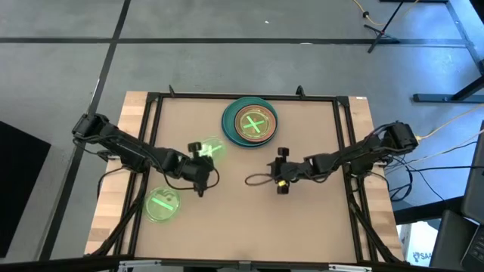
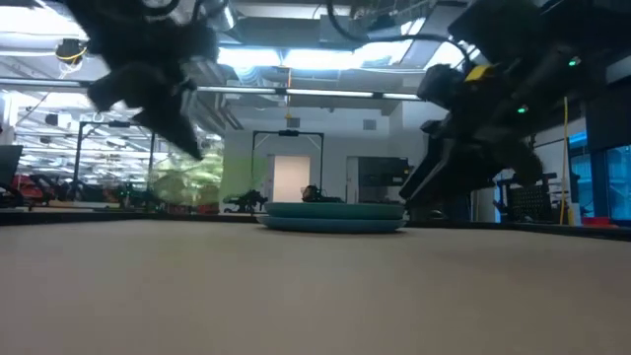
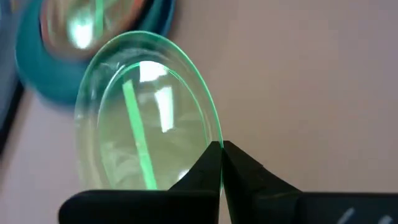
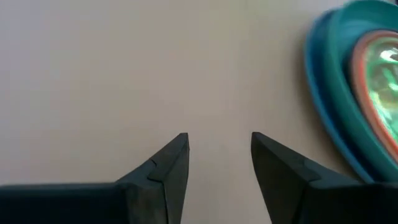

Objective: Stack plastic plates
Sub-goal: Stack the green transparent plate on top of the green transparent plate

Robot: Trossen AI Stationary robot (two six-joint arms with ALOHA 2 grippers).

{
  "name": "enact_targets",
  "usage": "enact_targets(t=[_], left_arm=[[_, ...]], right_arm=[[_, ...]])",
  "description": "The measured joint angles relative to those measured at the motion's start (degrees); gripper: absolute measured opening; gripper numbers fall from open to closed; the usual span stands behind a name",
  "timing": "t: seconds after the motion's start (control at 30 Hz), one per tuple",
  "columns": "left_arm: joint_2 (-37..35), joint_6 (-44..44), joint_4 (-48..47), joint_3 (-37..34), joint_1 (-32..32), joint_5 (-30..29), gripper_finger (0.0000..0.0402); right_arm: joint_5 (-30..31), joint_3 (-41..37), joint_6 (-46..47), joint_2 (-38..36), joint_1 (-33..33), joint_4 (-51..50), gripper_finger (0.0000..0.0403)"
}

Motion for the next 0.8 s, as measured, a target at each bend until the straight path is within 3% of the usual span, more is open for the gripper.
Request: enact_targets(t=[0.23, 0.5, 0.8], left_arm=[[1.03, 19.43, 18.67, 0.06, 3.75, 1.03, 0.0001], [7.46, 35.77, 36.73, 0.08, 13.57, 8.91, 0.0001], [18.01, 43.81, 55.57, 0.17, 24.76, 18.80, 0.0001]], right_arm=[[2.03, 0.02, 0.45, 0.00, 3.75, 2.49, 0.0165], [3.45, 0.02, 5.01, 0.00, 6.76, 2.46, 0.0165], [3.44, -0.52, 9.46, 0.00, 7.08, 1.43, 0.0165]])
